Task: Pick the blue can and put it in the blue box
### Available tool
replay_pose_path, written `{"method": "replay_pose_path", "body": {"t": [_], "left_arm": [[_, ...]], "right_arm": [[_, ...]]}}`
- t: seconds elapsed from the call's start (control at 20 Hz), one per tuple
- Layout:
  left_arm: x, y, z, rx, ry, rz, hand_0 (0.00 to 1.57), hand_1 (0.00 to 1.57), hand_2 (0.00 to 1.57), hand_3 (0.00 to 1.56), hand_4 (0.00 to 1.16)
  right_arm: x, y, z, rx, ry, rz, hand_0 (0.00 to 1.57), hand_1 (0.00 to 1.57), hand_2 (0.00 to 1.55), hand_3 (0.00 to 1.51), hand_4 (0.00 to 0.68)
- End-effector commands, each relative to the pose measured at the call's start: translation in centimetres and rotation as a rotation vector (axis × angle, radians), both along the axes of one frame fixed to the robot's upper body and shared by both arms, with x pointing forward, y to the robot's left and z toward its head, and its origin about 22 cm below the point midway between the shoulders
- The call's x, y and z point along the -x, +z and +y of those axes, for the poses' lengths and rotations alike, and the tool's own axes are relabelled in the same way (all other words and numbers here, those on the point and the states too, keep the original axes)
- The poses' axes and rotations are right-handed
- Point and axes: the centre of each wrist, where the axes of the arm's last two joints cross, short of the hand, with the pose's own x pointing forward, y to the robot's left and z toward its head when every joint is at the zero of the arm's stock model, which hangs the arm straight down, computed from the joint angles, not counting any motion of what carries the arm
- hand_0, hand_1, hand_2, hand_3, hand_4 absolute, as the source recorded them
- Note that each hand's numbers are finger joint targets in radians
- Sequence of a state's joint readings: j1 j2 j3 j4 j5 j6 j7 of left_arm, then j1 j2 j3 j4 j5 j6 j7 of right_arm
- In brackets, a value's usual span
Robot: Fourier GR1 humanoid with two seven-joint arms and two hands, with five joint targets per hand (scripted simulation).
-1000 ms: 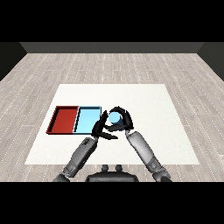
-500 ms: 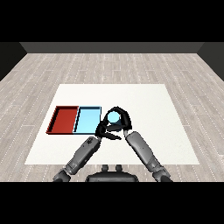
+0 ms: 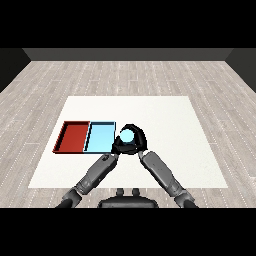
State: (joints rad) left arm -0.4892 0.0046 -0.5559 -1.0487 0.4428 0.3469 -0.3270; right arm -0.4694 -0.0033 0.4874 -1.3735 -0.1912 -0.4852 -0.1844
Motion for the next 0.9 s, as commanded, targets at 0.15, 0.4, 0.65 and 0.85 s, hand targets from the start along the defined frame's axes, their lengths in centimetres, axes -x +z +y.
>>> {"method": "replay_pose_path", "body": {"t": [0.15,0.4,0.65,0.85], "left_arm": [[-0.1,-0.8,-0.2,0.157,0.075,0.050,1.44,1.44,1.41,1.22,0.62],[0.1,-1.7,-1.0,0.137,0.093,0.037,1.57,1.57,1.57,1.52,0.93],[0.9,-1.9,0.6,0.150,0.103,-0.055,1.57,1.57,1.57,1.51,1.07],[1.8,-2.0,-0.8,0.157,0.112,-0.086,1.57,1.57,1.57,1.54,1.04]], "right_arm": [[0.8,-0.3,1.9,-0.058,0.029,0.006,1.45,1.45,1.44,1.39,0.615],[1.4,1.2,0.0,-0.098,0.010,0.011,1.46,1.46,1.44,1.40,0.627],[0.7,-0.3,1.0,-0.098,0.022,0.010,1.41,1.41,1.44,1.39,0.588],[1.7,-0.7,0.5,-0.025,0.085,0.063,0.82,0.82,0.93,0.62,0.031]]}}
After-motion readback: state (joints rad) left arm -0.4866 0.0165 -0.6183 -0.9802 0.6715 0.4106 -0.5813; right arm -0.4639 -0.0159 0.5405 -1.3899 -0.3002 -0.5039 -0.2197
